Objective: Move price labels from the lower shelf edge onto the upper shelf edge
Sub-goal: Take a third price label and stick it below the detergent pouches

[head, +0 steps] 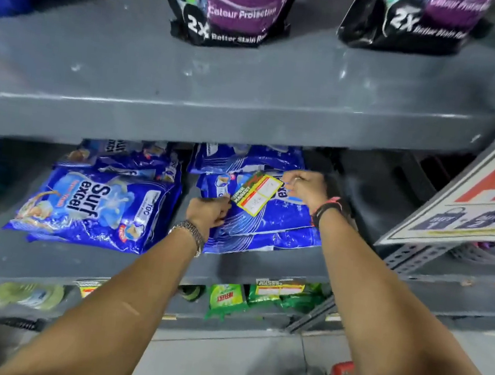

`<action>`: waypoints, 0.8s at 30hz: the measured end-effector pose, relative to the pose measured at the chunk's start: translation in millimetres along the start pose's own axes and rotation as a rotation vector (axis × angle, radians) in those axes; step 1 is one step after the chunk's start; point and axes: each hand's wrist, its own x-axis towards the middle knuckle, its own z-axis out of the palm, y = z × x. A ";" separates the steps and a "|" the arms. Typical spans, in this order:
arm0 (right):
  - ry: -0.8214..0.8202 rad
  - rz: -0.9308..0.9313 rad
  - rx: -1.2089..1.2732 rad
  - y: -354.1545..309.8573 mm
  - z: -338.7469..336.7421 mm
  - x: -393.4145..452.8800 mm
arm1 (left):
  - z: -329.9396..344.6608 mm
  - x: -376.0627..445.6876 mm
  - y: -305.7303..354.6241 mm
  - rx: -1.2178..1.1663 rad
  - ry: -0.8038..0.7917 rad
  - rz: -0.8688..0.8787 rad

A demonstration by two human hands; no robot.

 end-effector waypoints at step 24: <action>-0.233 -0.138 0.050 -72.7 -25.9 -103.4 | -53.9 -81.0 57.2 0.330 -0.043 0.629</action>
